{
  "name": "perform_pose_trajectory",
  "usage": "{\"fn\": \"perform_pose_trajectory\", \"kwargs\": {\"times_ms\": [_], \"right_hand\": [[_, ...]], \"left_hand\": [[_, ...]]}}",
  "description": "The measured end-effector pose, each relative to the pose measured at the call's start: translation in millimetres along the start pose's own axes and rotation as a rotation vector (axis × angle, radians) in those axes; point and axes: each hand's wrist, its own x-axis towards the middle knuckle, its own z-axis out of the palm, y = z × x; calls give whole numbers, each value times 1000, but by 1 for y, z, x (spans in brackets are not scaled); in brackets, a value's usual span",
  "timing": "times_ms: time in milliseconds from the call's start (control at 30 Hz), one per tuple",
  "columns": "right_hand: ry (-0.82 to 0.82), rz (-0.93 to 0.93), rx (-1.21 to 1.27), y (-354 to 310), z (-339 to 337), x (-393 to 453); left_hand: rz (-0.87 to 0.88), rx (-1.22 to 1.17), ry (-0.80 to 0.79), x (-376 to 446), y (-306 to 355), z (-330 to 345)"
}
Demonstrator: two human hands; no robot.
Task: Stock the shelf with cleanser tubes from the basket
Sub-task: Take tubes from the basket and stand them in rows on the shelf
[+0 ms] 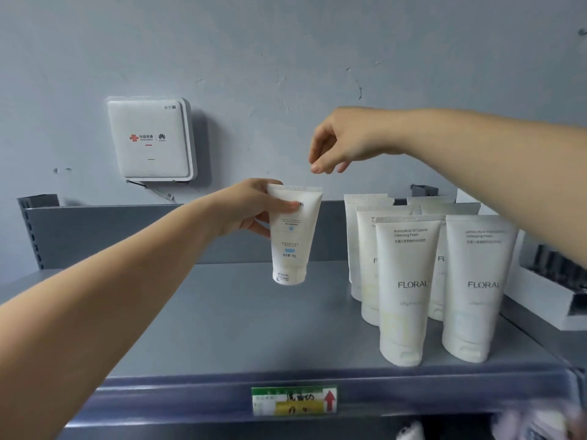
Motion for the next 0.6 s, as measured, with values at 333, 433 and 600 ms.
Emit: {"fn": "perform_pose_trajectory", "kwargs": {"times_ms": [333, 433, 600], "right_hand": [[-101, 124, -333, -54, 55, -41], [-104, 166, -224, -60, 65, -52], [-134, 215, -208, -68, 73, -68]], "left_hand": [[89, -90, -5, -52, -18, 13], [88, -95, -20, -65, -24, 18], [79, -120, -19, -80, -31, 32]]}}
